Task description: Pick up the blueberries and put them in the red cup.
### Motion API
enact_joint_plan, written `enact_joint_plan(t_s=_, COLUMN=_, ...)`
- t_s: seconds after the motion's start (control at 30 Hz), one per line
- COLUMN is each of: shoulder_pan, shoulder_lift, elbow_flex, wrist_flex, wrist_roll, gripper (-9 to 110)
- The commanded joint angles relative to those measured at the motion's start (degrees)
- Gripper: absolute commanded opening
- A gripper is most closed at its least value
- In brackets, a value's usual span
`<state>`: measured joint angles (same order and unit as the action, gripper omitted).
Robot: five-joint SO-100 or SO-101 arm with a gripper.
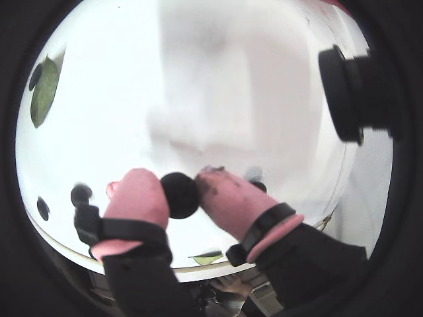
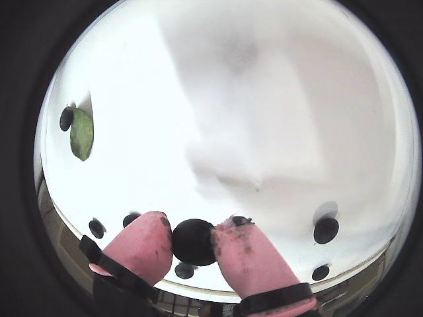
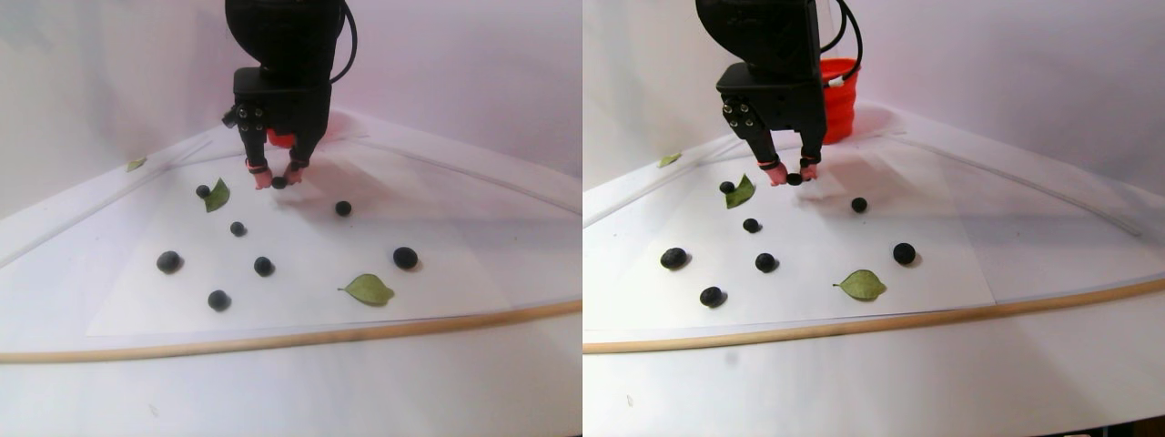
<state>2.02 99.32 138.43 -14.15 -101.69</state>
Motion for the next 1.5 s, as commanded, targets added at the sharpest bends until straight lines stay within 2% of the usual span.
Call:
enact_joint_plan(t_s=0.0, shoulder_pan=-0.6, shoulder_lift=8.2, elbow_flex=0.7, wrist_flex=4.0, wrist_roll=0.1, gripper=11)
enact_joint_plan(t_s=0.7, shoulder_pan=-1.1, shoulder_lift=24.7, elbow_flex=1.1, wrist_flex=21.8, wrist_roll=0.6, gripper=12)
enact_joint_plan(t_s=1.47, shoulder_pan=-1.1, shoulder_lift=29.0, elbow_flex=-10.5, wrist_flex=28.7, wrist_roll=1.2, gripper=12)
